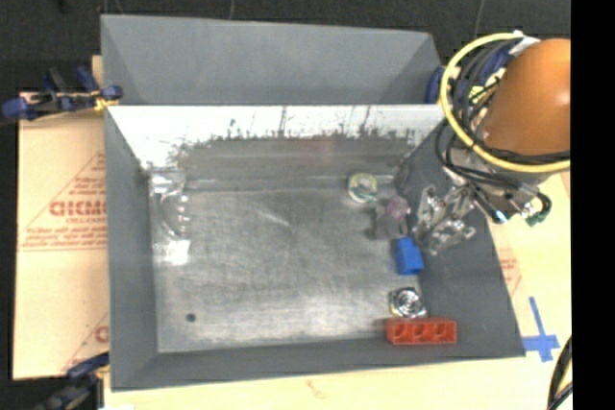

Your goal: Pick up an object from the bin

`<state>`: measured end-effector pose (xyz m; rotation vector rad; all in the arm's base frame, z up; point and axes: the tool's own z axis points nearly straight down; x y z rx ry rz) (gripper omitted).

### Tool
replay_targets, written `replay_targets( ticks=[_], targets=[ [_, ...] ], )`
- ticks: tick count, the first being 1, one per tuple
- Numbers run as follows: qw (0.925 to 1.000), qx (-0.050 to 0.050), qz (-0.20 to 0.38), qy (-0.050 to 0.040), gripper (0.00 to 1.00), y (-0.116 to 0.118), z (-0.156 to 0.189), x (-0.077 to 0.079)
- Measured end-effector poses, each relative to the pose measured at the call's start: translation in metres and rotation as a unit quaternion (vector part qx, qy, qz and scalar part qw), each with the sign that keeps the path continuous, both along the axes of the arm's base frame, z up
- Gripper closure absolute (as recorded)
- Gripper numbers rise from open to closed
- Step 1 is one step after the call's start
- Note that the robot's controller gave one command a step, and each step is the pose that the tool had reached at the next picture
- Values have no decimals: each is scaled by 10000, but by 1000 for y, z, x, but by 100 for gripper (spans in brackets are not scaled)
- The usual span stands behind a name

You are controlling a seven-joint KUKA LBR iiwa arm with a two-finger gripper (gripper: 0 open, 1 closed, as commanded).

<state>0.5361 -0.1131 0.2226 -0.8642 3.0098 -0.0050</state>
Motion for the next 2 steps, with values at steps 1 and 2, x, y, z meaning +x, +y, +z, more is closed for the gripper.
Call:
replay_targets(
  ticks=[1,2],
  targets=[
    [9919,21,-1268,54,100,28,-95,19],
    [9919,15,-1268,36,0,27,-94,20]
  ],
)
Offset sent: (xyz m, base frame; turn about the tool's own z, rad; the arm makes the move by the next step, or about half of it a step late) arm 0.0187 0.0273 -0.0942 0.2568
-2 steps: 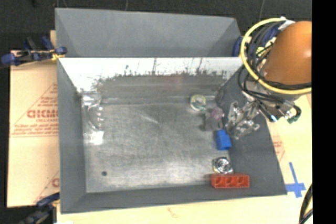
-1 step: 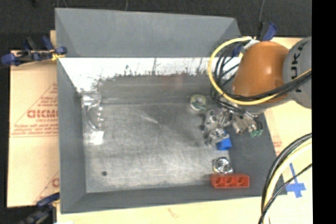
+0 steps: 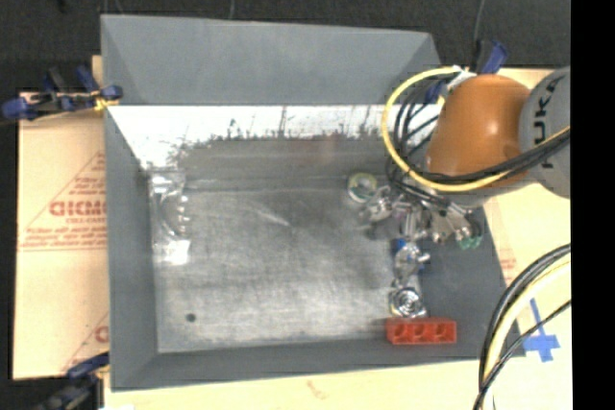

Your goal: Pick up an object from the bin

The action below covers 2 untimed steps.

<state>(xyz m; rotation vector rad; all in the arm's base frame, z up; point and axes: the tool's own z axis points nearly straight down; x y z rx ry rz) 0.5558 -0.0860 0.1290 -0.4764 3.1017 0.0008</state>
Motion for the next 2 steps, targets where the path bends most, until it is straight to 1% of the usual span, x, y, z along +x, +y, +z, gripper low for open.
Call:
replay_targets(
  ticks=[1,2],
  targets=[
    [9998,-12,188,-34,0,-6,-11,86],
    [9853,70,-1703,-71,0,-28,-48,93]
  ],
)
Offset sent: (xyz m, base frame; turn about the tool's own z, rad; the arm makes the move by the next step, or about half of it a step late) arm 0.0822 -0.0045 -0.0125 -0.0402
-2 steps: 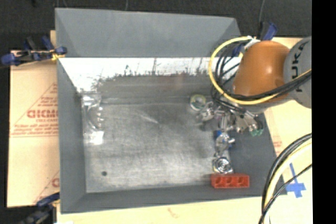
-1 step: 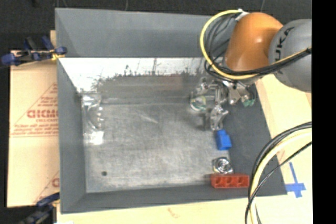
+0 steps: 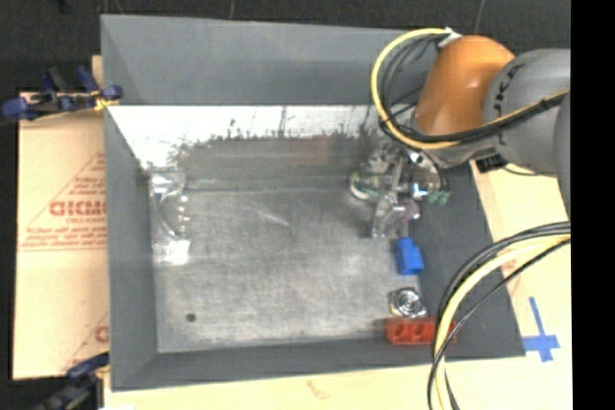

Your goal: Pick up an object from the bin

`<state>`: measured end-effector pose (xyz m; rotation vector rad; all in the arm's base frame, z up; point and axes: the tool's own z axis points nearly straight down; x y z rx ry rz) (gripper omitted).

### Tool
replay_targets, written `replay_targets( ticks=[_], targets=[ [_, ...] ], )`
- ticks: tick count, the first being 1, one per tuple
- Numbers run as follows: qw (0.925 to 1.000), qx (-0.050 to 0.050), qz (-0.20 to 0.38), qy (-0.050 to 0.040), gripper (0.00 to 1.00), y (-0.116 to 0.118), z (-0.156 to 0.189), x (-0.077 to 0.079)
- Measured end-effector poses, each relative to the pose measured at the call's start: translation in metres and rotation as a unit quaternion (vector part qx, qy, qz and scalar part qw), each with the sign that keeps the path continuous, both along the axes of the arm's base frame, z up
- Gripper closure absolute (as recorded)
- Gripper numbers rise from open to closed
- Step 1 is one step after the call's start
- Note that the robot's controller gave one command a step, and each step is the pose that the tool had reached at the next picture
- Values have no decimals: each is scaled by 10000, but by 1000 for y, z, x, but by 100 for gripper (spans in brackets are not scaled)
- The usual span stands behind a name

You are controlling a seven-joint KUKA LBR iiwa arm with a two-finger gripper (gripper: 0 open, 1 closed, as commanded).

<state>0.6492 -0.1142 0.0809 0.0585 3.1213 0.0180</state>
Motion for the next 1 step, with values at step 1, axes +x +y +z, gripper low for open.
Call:
replay_targets(
  ticks=[1],
  targets=[
    [9999,-54,-13,-107,100,-5,4,4]
  ],
)
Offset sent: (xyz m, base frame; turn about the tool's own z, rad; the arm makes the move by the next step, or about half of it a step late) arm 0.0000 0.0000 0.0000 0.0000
